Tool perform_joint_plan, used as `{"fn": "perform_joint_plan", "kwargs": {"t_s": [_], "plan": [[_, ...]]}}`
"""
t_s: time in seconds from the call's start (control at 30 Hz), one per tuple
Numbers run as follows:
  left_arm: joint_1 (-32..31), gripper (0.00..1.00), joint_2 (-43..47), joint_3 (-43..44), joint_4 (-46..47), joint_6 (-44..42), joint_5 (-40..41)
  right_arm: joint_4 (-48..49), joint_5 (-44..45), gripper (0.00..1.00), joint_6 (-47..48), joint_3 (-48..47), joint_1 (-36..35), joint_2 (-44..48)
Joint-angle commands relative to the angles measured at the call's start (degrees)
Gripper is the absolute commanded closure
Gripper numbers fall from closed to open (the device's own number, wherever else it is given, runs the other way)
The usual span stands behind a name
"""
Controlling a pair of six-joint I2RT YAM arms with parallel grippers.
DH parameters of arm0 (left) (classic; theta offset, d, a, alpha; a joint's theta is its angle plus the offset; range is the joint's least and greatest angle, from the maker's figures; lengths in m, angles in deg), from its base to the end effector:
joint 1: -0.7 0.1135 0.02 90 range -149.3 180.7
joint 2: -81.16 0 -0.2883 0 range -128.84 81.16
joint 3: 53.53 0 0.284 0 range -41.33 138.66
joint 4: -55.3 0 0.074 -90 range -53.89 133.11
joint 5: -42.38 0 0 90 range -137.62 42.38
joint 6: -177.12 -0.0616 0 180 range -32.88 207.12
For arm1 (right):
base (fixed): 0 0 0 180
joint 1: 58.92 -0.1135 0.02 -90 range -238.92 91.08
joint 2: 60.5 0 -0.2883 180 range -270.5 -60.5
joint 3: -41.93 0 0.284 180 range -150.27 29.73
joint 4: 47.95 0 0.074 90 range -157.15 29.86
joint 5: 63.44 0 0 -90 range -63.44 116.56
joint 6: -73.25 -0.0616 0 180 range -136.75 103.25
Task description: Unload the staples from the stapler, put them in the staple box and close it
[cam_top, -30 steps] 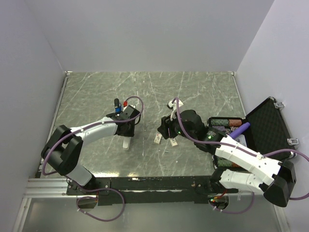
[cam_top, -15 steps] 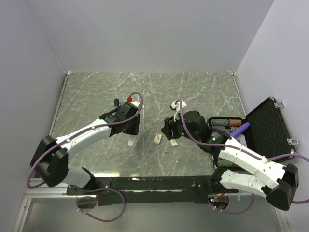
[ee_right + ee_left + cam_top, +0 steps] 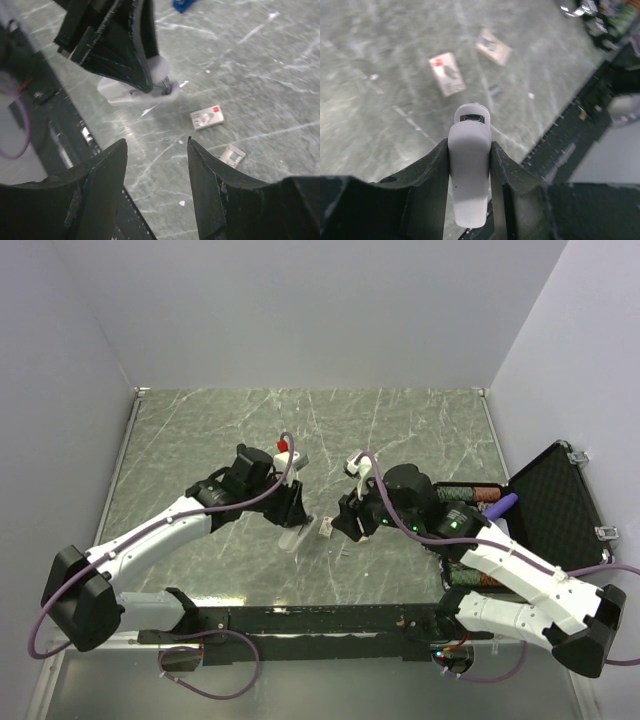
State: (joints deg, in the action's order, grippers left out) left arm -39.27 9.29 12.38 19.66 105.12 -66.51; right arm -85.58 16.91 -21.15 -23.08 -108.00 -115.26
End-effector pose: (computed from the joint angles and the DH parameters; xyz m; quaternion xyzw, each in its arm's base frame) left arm 0.2260 -0.2155 0.2702 0.2375 0.8705 -0.3269 0.2812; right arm 0.1578 0.1978 0.3375 -0.3640 0.7708 0.2972 0.4301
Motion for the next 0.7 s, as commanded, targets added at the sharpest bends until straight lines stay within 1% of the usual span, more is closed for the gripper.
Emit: {"fn": "perform_joint_plan", "kwargs": {"t_s": [0.0, 0.07, 0.1, 0.23, 0.33, 0.53, 0.67], "plan": [[-0.29, 0.99, 4.72, 0.16, 4.37, -3.49, -12.82, -2.69, -8.44, 0.41, 3.87, -4.48, 0.30, 2.03], [-0.20, 0.99, 6.21, 0.08, 4.37, -4.72, -16.42, -3.57, -10.29, 0.42, 3.88, -5.10, 0.30, 2.12], [-0.29, 0.99, 7.01, -0.01, 4.63, -5.08, -18.09, -3.83, -10.82, 0.41, 5.79, -5.28, 0.30, 2.29], [-0.29, 0.99, 10.78, -1.24, 6.56, -6.05, -24.95, -4.63, -13.20, 0.42, 7.21, -6.51, 0.30, 2.20], [-0.29, 0.99, 12.20, -1.68, 7.71, -6.22, -28.47, -4.45, -15.48, 0.42, 7.39, -7.91, 0.30, 1.59], [-0.20, 0.99, 13.78, -3.09, 8.76, -6.57, -31.38, -6.12, -19.79, 0.43, 8.71, -12.30, 0.30, -1.74], [-0.29, 0.99, 14.83, -3.26, 8.68, -6.92, -30.32, -6.30, -23.04, 0.44, 9.24, -13.98, 0.30, -3.77]]}}
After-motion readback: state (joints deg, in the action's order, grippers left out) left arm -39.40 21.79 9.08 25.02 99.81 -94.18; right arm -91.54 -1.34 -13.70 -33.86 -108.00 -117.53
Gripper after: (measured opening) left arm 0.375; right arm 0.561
